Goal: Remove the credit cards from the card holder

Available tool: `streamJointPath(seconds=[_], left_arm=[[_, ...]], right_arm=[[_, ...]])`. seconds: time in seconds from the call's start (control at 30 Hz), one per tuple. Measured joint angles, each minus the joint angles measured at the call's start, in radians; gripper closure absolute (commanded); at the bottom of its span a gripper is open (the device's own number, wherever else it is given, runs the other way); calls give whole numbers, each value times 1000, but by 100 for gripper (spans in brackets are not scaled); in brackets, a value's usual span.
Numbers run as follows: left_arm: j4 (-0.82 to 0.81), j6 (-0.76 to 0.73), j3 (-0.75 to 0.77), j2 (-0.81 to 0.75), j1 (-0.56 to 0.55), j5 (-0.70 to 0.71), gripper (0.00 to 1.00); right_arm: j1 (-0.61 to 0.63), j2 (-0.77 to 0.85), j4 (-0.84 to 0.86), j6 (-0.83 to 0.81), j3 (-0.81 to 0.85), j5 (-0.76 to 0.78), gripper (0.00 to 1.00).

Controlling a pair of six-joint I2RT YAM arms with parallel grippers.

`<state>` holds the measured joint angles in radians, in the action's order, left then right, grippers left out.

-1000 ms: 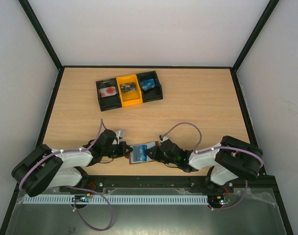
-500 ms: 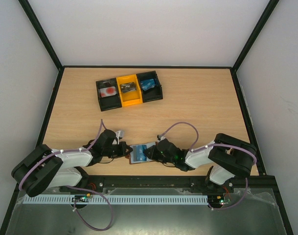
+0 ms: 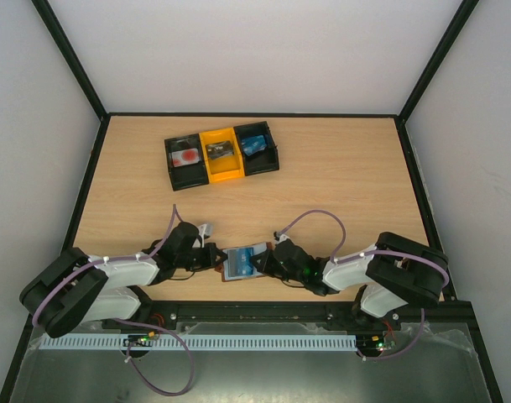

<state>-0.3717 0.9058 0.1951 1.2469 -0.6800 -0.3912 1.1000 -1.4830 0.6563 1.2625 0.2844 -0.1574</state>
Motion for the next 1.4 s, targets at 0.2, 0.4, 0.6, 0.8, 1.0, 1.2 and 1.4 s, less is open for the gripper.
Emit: streamJointPath(seconds=[0.2,0.4,0.6,0.8,1.0,1.2,1.4], left_arm=[[1,0,0,0,0,1,98],[18,0,1,-12,0,7,97],[53,-1,2,-37,-1,15,94],[109,-5,13,-66,0,29,75],[186,-3,35,-124,-1,43,44],[261,4,63,-212,-1,43,20],[298,19,83,-325,-1,40,13]], right_arm=[[0,18,0,3,-11,5,98],[0,42,-2,14,-34,19,98],[0,83,-23,22,-48,32,98],[0,143,-54,26,-65,55,98],[0,198,-93,29,-79,73,98],[0,237,-108,29,-82,79,98],[0,263,-113,29,-82,78,98]])
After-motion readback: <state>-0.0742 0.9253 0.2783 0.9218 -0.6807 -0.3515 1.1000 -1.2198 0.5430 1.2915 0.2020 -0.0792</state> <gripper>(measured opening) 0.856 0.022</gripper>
